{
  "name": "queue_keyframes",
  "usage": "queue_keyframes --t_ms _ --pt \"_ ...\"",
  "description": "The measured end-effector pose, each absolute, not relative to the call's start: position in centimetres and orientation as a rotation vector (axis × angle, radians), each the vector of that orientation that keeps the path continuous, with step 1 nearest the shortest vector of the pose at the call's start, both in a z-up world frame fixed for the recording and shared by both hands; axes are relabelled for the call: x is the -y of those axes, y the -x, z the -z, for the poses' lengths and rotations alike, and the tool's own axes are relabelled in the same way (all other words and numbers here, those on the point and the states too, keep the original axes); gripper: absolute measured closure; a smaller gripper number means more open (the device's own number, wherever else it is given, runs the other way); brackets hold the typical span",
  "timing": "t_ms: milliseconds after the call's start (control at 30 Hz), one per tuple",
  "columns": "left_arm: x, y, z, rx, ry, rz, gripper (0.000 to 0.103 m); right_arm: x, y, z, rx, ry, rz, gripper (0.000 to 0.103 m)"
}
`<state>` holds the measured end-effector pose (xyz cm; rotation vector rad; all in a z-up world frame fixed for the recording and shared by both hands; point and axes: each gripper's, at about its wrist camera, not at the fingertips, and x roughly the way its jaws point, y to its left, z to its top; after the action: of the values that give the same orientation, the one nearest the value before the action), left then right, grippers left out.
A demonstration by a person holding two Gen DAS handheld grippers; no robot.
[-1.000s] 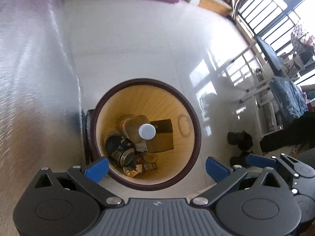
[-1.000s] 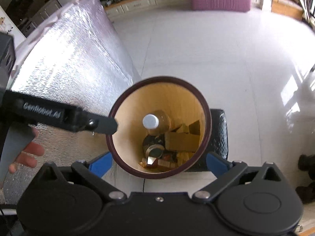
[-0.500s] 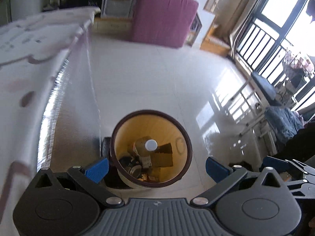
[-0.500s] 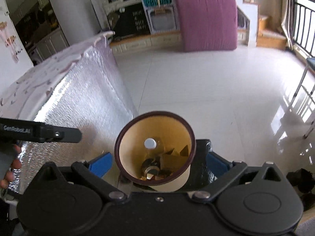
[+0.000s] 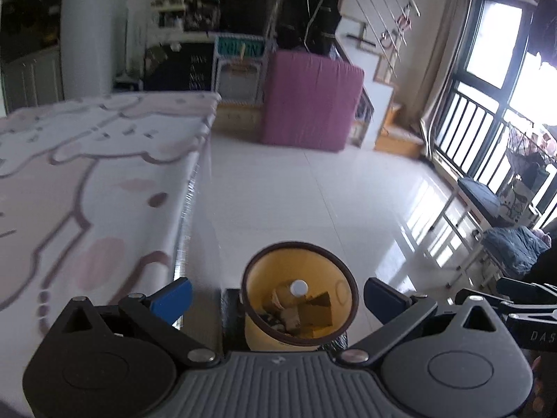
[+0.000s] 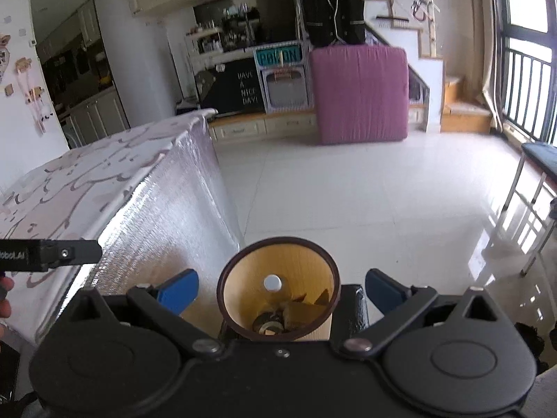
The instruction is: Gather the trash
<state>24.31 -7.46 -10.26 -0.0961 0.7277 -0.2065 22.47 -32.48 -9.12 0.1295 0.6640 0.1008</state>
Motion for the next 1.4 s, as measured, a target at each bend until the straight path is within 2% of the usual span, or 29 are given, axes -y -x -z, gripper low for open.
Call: queue_keyframes --t_ms 567,1400 --pt "5.5 -15.1 9.7 -0.574 -0.005 0.106 0.000 30.2 -15.4 7.4 -0.561 -0.081 -0.073 0.000" --pt "5.0 -9.6 11.5 -0.555 -0.019 0.083 0.000 28.8 -9.3 8.1 -0.503 -0.009 -0.029 0.000"
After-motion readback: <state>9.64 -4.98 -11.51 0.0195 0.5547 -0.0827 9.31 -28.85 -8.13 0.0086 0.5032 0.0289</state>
